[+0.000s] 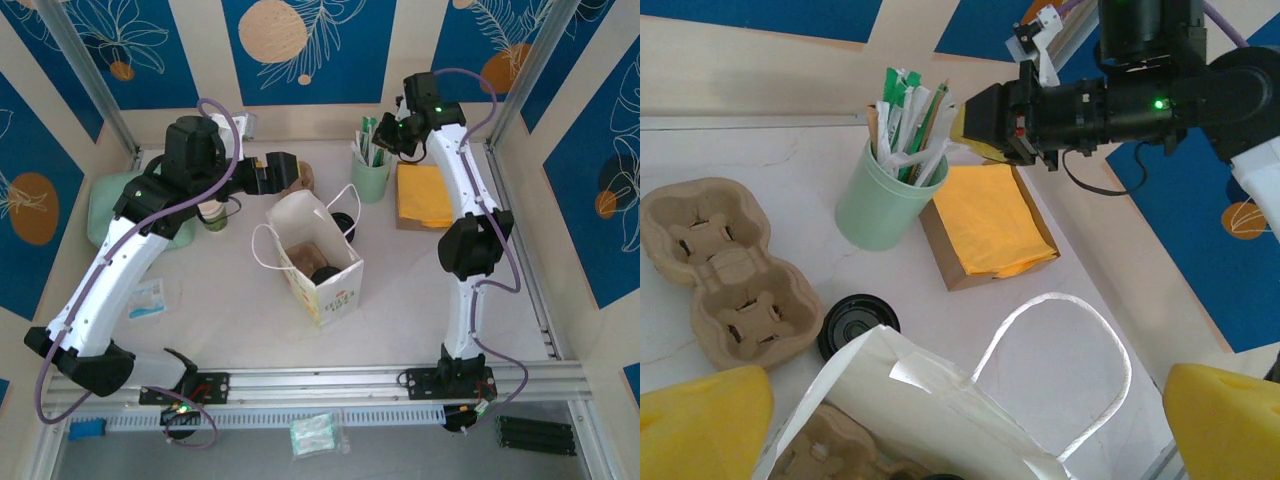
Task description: Pack the takeout coffee
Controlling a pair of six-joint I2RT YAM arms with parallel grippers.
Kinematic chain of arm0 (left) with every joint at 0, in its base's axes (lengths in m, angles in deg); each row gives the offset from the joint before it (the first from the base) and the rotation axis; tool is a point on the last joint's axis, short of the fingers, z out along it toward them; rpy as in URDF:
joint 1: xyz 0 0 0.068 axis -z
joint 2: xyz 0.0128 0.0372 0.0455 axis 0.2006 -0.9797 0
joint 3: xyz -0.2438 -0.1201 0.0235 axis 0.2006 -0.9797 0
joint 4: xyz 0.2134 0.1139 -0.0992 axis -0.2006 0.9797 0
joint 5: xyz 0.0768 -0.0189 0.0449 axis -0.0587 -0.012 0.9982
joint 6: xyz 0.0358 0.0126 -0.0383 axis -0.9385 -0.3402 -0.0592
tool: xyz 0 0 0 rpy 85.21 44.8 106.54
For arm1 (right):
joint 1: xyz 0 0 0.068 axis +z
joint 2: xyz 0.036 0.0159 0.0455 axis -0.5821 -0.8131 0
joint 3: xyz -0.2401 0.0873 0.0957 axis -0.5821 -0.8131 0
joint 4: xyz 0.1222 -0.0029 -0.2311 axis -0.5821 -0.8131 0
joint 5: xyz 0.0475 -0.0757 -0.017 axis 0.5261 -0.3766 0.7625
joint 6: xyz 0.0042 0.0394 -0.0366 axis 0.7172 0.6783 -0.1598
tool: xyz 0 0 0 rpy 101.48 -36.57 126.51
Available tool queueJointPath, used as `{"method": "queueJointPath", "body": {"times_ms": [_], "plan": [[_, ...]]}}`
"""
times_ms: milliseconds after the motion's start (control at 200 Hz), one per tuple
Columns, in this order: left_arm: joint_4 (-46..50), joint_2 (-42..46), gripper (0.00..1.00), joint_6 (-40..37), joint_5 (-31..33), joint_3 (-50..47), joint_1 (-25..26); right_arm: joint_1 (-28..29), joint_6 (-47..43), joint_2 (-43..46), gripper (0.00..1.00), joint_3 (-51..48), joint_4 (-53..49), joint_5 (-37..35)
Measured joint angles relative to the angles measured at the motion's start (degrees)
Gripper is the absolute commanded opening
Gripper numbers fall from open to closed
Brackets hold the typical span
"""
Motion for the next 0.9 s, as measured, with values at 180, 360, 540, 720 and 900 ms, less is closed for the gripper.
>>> {"method": "queueJointPath", "body": {"times_ms": [180, 360, 540, 720, 900], "plan": [[0.00, 0.00, 0.99, 0.22, 0.00, 0.00, 0.00, -0.04, -0.74, -0.94, 0.48, 2.82, -1.51, 0.63], [0.00, 0.00, 1.00, 0.22, 0.00, -0.02, 0.00, -0.04, -0.74, 2.34, 0.49, 0.00, -1.07, 0.57], [0.00, 0.00, 1.00, 0.22, 0.00, 0.00, 0.00, -0.04, -0.76, 7.45, 0.47, -4.70, 0.46, 0.35], [0.00, 0.00, 0.99, 0.22, 0.00, -0.02, 0.00, -0.04, -0.74, 7.93, 0.46, -6.29, 1.95, 0.33], [0.00, -0.02, 0.99, 0.22, 0.02, -0.02, 0.00, -0.04, -0.76, 5.86, 0.45, -4.98, 1.92, 0.13]]}}
